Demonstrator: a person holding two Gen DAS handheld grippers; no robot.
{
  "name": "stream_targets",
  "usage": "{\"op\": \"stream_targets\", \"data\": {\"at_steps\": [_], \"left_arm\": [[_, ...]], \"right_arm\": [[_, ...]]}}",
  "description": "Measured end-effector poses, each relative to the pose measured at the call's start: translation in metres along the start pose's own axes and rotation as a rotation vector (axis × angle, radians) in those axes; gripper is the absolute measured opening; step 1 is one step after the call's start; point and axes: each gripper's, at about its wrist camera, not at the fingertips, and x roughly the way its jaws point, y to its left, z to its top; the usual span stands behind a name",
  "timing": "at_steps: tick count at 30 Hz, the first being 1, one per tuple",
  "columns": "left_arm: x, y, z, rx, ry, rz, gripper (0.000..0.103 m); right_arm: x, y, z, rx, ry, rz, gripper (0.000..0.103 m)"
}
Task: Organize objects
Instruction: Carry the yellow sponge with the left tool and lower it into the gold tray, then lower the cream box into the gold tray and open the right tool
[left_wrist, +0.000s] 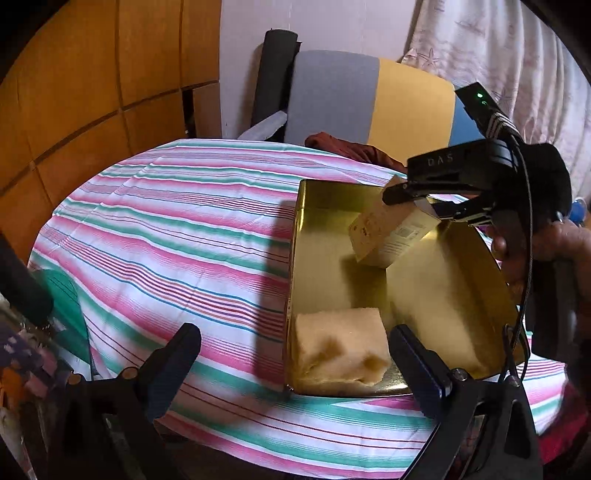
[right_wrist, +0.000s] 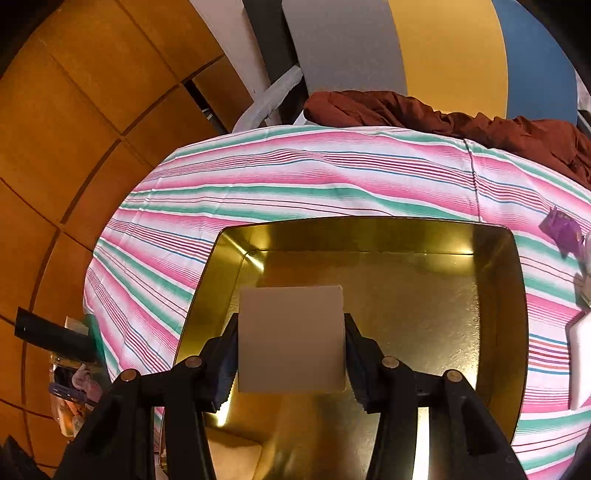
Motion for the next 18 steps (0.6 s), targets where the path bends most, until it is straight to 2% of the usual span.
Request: {"op": "stream_targets", "data": {"at_steps": [7,14,18], "left_arm": [[0.0,-0.003,-0.002,0.005,0.006,-0.004,0.102],[-0.007,-0.001,0.0,-0.02,-0.024,0.013,0.102],[-0.01,-0.003,0.002,-0.029,-0.031,0.019,0.102]], "right_arm": [[-0.004,-0.002,-0.009,-0.016,-0.013,-0.016,0.052],[-0.029,-0.011,-0.036,-0.087,-0.098,-0.129,0.053],[-0.034,-0.02,-0.05,-0.087,-0.106,-0.144,0.063]]}}
